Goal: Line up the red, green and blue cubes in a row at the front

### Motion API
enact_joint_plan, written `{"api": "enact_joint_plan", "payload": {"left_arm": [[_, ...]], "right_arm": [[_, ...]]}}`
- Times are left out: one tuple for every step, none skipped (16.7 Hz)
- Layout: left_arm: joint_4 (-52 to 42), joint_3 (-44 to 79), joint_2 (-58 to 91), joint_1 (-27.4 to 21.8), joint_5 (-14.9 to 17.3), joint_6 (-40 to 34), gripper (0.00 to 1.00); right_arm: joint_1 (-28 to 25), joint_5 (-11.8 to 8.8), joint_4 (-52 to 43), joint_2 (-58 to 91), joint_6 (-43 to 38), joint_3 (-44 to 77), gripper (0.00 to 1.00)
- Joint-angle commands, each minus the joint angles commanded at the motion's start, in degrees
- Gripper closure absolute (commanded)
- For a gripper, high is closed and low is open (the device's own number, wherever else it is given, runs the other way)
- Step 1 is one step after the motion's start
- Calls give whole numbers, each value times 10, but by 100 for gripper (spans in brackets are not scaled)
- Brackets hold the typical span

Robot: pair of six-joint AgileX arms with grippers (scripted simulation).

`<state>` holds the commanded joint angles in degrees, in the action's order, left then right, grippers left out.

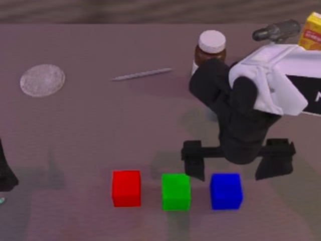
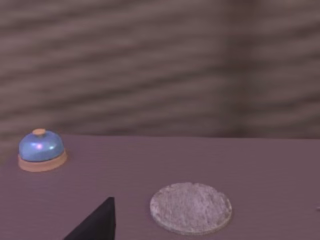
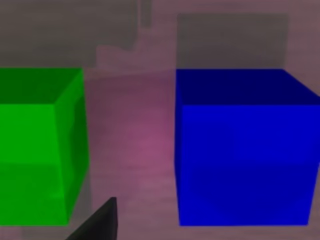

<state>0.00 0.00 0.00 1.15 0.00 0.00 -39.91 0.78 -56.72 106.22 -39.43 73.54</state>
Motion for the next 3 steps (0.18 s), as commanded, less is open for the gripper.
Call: {"api": "enact_joint_plan", "payload": {"left_arm": [[0, 0, 0, 0, 0, 0, 0], [0, 0, 0, 0, 0, 0, 0], [0, 0, 0, 0, 0, 0, 0]], "right_arm": [[0, 0, -14, -8, 0, 8, 0], [0, 0, -22, -13, 0, 14, 0], [0, 1, -24, -14, 0, 15, 0]]}}
